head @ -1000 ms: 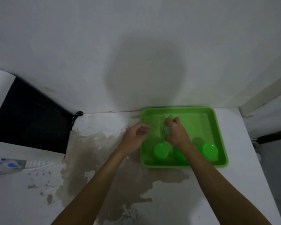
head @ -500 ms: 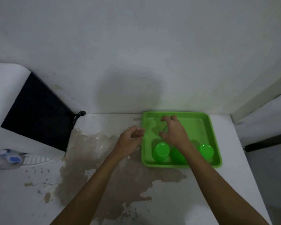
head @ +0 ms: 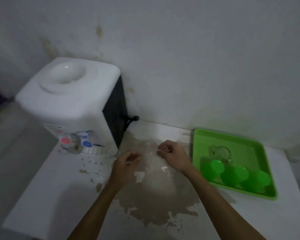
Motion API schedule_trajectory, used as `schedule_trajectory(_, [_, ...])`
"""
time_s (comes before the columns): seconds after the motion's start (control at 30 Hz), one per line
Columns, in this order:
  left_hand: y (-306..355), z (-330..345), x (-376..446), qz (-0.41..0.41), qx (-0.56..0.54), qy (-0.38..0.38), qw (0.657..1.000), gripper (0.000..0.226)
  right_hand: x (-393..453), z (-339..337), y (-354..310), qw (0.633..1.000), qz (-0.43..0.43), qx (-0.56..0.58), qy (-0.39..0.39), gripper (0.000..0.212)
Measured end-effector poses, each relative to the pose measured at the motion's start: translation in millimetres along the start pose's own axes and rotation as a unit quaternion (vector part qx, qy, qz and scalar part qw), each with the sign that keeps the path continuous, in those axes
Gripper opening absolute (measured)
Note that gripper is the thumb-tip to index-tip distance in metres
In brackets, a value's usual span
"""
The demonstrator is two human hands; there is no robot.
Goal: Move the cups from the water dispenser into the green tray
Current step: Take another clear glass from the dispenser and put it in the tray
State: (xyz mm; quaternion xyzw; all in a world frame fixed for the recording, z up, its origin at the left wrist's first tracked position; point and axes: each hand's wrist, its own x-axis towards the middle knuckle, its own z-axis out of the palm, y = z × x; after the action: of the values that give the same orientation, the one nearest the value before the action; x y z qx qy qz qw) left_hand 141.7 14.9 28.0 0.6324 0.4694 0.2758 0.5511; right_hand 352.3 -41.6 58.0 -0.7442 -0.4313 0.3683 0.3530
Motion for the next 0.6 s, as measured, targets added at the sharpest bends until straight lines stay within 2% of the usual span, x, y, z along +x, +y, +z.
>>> schedule_trajectory(0.23, [-36.5, -118.4, -12.5, -0.010, 0.075, 0.087, 0.993, 0.019, 15.9, 110.1, -52.3, 0.996, 0.023, 0.014, -0.079, 0.005])
schedule_trajectory(0.4, [-62.5, -184.9, -3.4, -0.042, 0.106, 0.180, 0.977, 0.020, 33.9, 173.7, -76.2, 0.991, 0.061, 0.040, -0.113, 0.012])
schedule_trajectory(0.53, [-68.1, -219.7, 13.5, -0.052, 0.137, 0.224, 0.963, 0.045, 47.3, 212.0, -90.5, 0.988, 0.077, 0.039, -0.132, 0.013])
schedule_trajectory(0.6, [-59.5, -224.5, 23.0, -0.022, 0.128, 0.213, 0.968, 0.046, 50.7, 218.1, -94.2, 0.987, 0.080, 0.043, -0.135, 0.006])
